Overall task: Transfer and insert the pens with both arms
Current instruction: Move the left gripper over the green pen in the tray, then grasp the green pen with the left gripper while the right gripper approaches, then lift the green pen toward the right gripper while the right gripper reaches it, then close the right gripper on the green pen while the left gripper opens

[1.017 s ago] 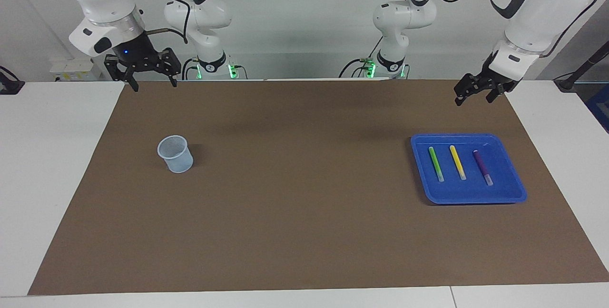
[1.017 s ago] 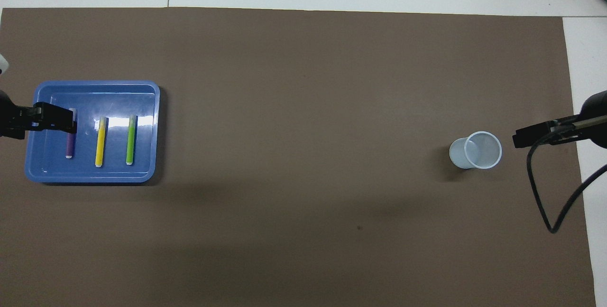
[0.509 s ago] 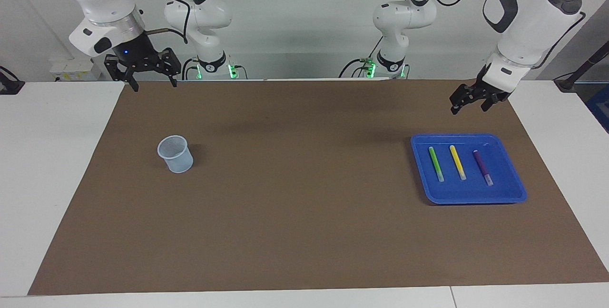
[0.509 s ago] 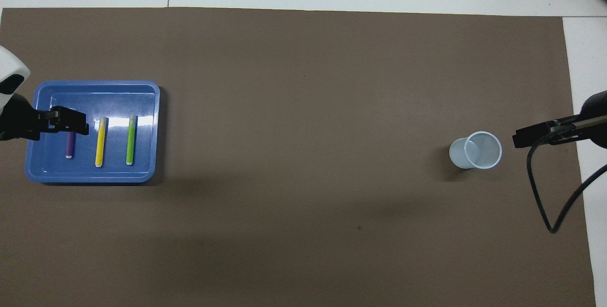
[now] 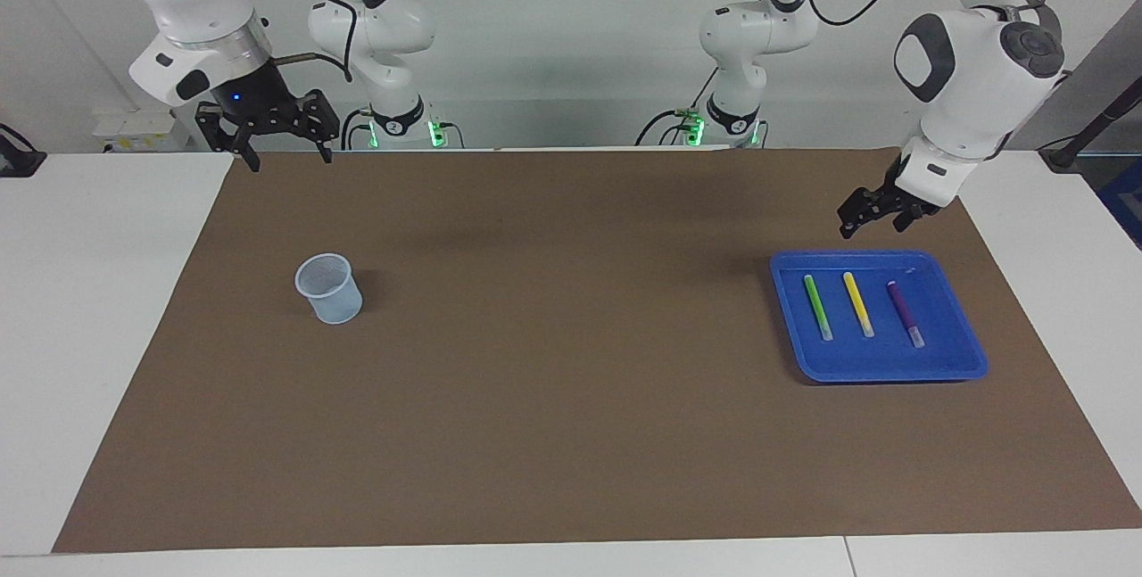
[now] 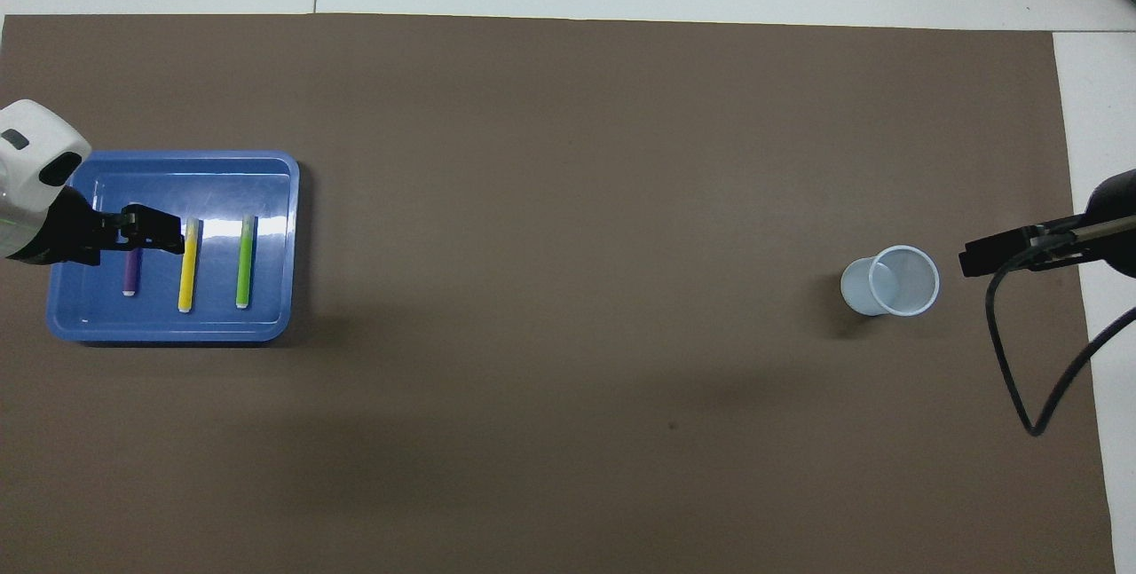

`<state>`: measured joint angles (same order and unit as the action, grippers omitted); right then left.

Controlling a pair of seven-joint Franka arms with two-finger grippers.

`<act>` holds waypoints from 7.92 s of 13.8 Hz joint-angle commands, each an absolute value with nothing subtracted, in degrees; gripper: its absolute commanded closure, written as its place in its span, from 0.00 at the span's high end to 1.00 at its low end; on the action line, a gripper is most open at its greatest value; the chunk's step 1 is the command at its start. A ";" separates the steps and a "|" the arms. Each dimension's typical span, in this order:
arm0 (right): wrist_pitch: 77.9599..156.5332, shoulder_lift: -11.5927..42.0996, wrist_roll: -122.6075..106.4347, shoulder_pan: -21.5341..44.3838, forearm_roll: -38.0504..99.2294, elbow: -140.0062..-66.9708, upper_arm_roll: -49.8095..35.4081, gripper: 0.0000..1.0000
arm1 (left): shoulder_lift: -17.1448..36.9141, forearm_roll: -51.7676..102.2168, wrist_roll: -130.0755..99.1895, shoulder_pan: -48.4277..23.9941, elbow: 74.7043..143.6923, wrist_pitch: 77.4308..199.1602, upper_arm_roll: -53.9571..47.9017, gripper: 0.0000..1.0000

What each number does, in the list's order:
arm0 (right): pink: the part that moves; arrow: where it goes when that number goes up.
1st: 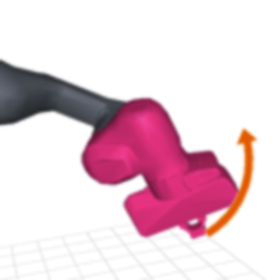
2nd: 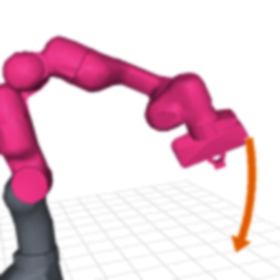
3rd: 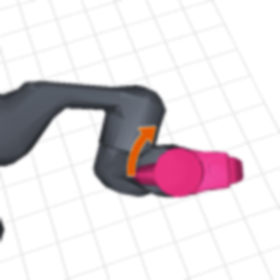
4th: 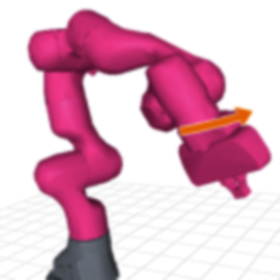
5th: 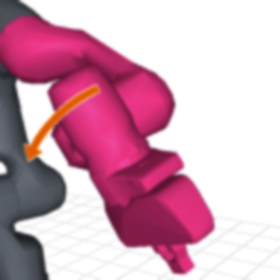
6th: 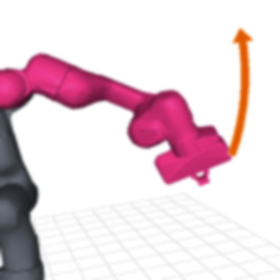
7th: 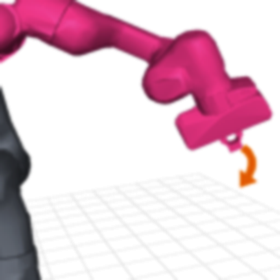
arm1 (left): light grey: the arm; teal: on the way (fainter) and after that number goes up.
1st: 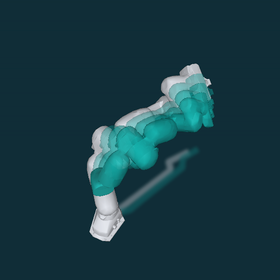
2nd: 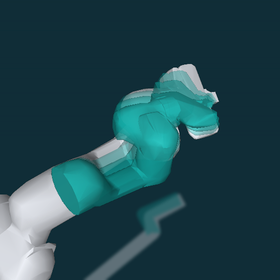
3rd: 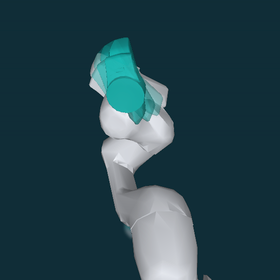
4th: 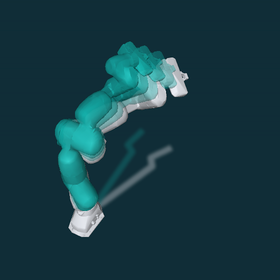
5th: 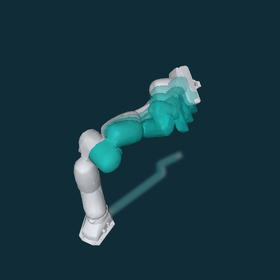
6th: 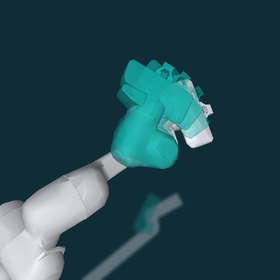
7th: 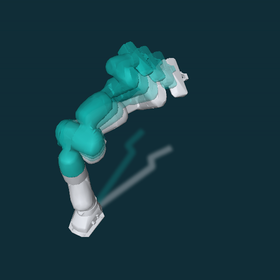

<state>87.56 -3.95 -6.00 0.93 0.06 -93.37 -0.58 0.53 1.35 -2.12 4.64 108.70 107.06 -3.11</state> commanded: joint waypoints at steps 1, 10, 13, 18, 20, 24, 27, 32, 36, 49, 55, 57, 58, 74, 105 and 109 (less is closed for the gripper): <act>87.27 -4.48 -5.89 0.62 1.23 -93.60 -0.53 1.00 | 2.36 0.97 -1.85 5.10 110.04 110.99 -3.43 1.00; 87.27 -4.48 -5.89 0.62 1.23 -93.60 -0.53 1.00 | 10.80 0.88 -1.50 4.92 112.50 123.74 -3.52 0.99; 87.19 -4.48 -5.89 0.62 1.23 -93.52 -0.62 1.00 | 14.49 0.88 -1.49 4.66 112.41 127.34 -3.52 0.99; 87.19 -4.48 -5.98 0.79 1.23 -93.60 -0.62 1.00 | 16.78 0.88 -0.44 4.92 112.50 129.37 -3.52 0.93; 87.19 -4.92 -5.89 0.44 1.23 -93.60 -0.35 1.00 | 17.75 0.97 -0.44 4.57 113.02 130.77 -3.52 0.92; 87.36 -6.33 -6.33 0.35 1.23 -94.48 -0.44 1.00 | 18.37 0.97 -0.53 4.22 113.55 132.44 -3.52 0.91; 90.78 -7.12 -6.15 1.23 1.41 -96.49 -1.14 1.00 | 18.54 0.97 -0.62 4.22 114.69 133.94 -3.52 0.84; 103.42 -8.26 -5.71 4.64 8.96 -106.42 -1.23 1.00 | 18.28 0.97 -0.88 4.13 116.45 134.82 -3.52 0.31; 108.89 -8.17 3.13 8.87 11.06 -109.77 -1.23 1.00 | 17.75 0.97 -1.32 3.96 118.39 135.27 -3.52 0.00; 121.46 -5.81 25.65 18.01 27.16 -115.66 -1.23 1.00 | 17.23 1.05 -6.24 3.69 106.36 114.37 -3.43 0.00; 121.55 -1.58 26.10 18.19 30.74 -115.40 -1.23 1.00 | 12.31 1.40 -14.82 3.96 102.75 104.60 -3.60 0.00; 121.73 -1.41 26.19 17.85 37.15 -115.14 -1.23 1.00 | 10.12 4.11 -22.90 3.87 102.22 102.84 -3.87 0.00; 121.73 -1.23 26.37 17.93 38.74 -115.05 -1.23 1.00 | 8.63 7.35 -25.90 3.78 102.30 102.14 -3.69 0.00; 136.45 1.05 39.46 30.82 46.76 -108.02 -1.67 1.00 | -6.14 35.50 -66.61 3.43 111.26 100.72 -4.22 0.00; 159.70 6.77 44.83 44.91 45.88 -105.73 -2.55 0.28 | -18.02 39.90 -84.20 -3.60 124.45 109.60 -4.22 0.00; 161.19 7.12 44.91 44.83 45.88 -105.82 -2.55 0.00 | -18.02 39.90 -84.46 -3.60 124.45 109.60 -4.22 0.00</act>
